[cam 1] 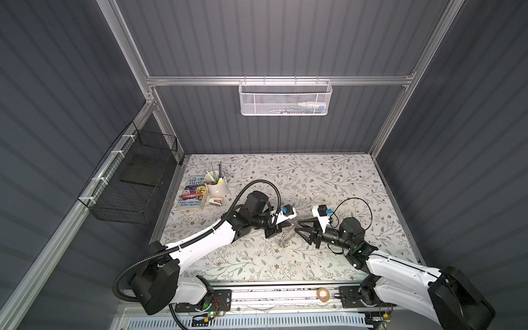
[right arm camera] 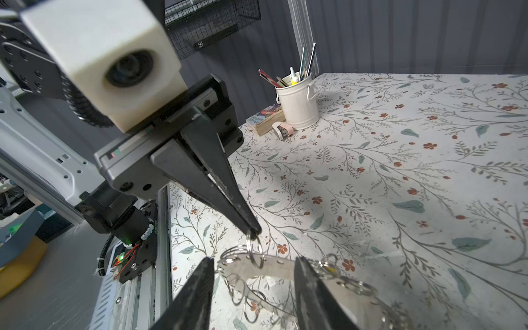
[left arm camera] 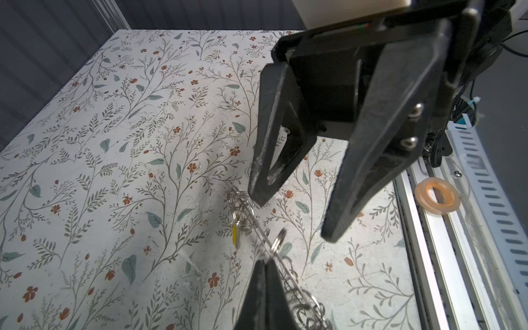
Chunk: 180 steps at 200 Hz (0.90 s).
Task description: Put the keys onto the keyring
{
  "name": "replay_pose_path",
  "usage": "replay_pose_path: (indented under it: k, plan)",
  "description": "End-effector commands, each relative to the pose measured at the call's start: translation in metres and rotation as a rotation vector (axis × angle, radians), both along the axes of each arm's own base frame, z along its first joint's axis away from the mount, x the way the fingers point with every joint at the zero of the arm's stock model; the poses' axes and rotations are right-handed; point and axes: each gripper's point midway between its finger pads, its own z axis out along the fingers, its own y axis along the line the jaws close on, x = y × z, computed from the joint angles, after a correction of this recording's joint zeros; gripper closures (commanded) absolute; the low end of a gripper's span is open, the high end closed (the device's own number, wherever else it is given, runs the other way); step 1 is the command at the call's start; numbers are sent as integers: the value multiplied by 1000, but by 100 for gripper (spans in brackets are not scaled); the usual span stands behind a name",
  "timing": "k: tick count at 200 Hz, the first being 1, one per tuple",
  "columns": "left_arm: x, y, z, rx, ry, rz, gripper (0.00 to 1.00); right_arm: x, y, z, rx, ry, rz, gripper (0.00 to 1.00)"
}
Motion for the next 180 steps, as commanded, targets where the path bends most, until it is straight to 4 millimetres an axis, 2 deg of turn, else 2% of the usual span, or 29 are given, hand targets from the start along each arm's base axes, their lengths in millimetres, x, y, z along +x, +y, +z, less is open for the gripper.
replay_pose_path:
  k: [1,43,90,130,180]
  plan:
    - [-5,-8,15,-37,-10,-56,100,1,5,6,-11,-24,18,56]
    - [-12,-9,16,-51,16,-86,100,3,7,4,-25,-17,12,65]
    - [-14,-10,15,-54,30,-99,100,3,9,3,-30,-6,19,69]
    - [-15,-10,16,-62,33,-103,100,3,11,1,-31,6,30,80]
    - [-14,-10,16,-63,30,-93,100,3,12,-1,-41,22,38,99]
